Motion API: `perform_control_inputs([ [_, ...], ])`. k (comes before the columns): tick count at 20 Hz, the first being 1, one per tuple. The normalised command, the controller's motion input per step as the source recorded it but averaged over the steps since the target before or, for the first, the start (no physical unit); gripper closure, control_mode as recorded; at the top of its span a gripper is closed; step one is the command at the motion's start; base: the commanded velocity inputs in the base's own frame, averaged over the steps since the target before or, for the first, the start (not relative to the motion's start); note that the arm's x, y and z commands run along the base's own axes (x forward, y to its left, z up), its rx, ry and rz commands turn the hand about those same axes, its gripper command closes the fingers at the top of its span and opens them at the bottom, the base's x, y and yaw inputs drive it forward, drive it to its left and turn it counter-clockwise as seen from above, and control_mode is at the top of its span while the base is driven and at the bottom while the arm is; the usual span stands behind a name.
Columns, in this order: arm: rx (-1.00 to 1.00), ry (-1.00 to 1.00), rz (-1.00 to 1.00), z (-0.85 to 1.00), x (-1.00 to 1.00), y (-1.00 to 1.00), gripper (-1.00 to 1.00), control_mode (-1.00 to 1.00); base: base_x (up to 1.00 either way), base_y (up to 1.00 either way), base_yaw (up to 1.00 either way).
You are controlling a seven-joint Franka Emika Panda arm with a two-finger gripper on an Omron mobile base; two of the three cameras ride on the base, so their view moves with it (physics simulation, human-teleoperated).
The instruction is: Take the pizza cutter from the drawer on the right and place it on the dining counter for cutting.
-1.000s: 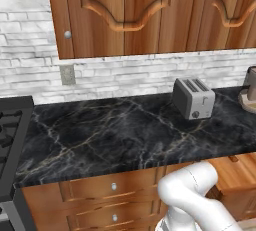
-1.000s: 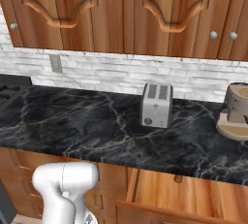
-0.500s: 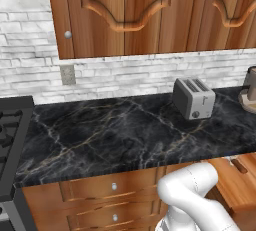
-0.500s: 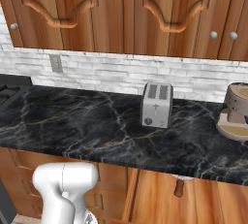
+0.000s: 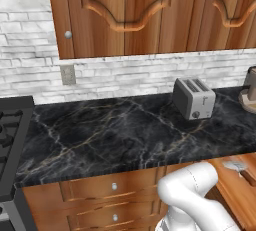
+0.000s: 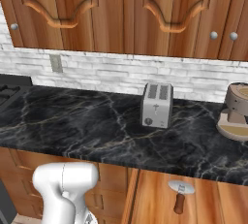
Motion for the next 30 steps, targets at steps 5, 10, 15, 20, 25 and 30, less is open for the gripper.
perform_control_inputs([
  [5,0.00,0.02,0.00,-0.24,-0.73,-0.19,1.00,-1.00,0.00,0.00,0.00],
  [10,0.00,0.01,0.00,-0.15,-0.63,-0.15,1.00,-1.00,0.00,0.00,0.00],
  [15,0.00,0.00,0.00,-0.13,-0.54,-0.09,1.00,-1.00,0.00,0.00,0.00],
  [20,0.00,0.00,0.00,-0.03,-0.23,-0.08,1.00,-1.00,0.00,0.00,0.00],
  [25,0.00,0.00,0.00,0.00,-0.01,0.00,-1.00,-1.00,0.00,0.00,0.00],
  [30,0.00,0.00,0.00,0.01,-0.49,-0.19,-1.00,-1.00,0.00,0.00,0.00],
])
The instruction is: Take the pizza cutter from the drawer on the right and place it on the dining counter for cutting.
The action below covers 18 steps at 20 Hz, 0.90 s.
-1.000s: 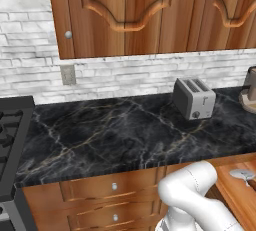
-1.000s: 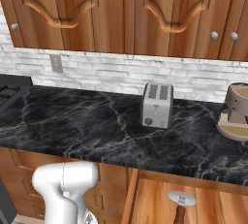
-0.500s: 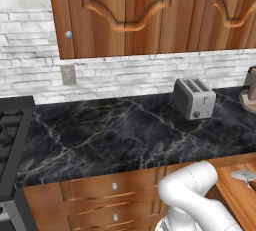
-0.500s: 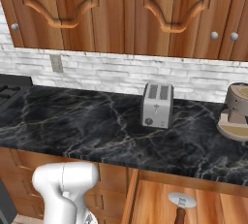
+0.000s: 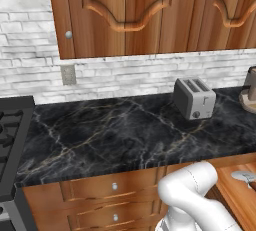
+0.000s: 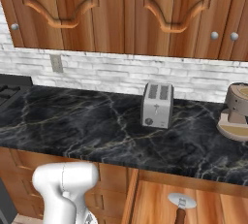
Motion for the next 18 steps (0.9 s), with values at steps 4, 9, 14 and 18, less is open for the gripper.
perform_control_inputs([
  [4,0.00,0.01,-0.06,0.43,-0.90,-0.22,-1.00,-1.00,0.00,0.00,0.00],
  [9,0.00,0.04,-0.07,0.99,-0.56,0.23,-1.00,-1.00,0.00,0.00,0.00],
  [14,0.00,0.00,-0.04,1.00,-0.35,0.40,-1.00,-1.00,0.00,0.00,0.00],
  [18,0.00,0.03,-0.05,1.00,-0.10,0.46,-1.00,-1.00,0.00,0.00,0.00],
])
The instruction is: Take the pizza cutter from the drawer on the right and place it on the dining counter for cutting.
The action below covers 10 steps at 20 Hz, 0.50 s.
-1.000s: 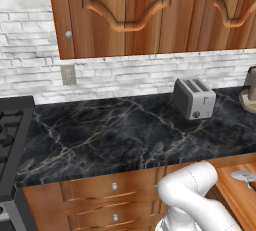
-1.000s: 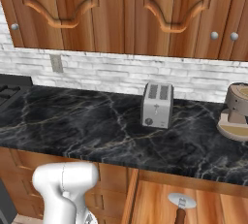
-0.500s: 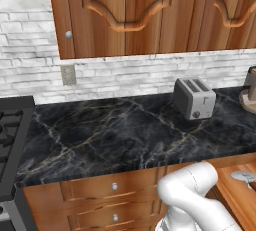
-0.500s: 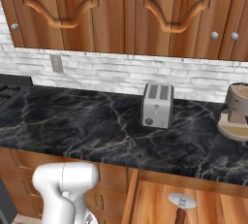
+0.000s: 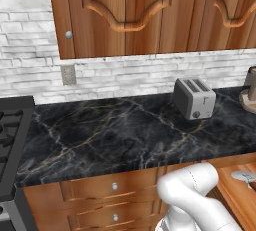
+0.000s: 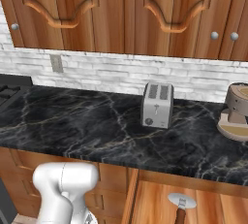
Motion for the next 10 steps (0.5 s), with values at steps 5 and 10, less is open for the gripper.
perform_control_inputs([
  [5,0.00,0.01,-0.02,0.94,0.06,0.46,-1.00,-1.00,0.00,0.00,0.00],
  [10,0.00,0.07,-0.04,0.78,0.26,0.49,-1.00,-1.00,0.00,0.00,0.00],
])
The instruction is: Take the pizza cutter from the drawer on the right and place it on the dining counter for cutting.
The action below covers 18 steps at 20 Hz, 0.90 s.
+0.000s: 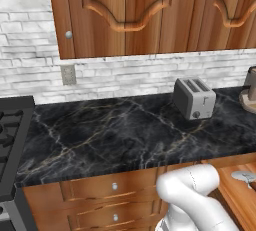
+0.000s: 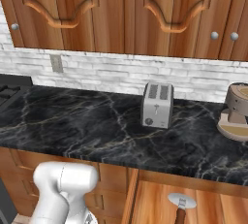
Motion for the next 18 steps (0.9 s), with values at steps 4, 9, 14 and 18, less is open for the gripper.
perform_control_inputs([
  [4,0.00,0.06,-0.01,0.70,0.42,0.42,-1.00,-1.00,0.00,0.00,0.00],
  [9,0.00,0.04,0.00,0.44,0.66,0.35,-1.00,-1.00,0.00,0.00,0.00],
  [14,0.00,0.07,0.00,0.32,0.84,0.36,-1.00,-1.00,0.00,0.00,0.00],
  [18,0.00,0.11,0.00,0.15,0.98,0.40,-1.00,-1.00,0.00,0.00,0.00],
])
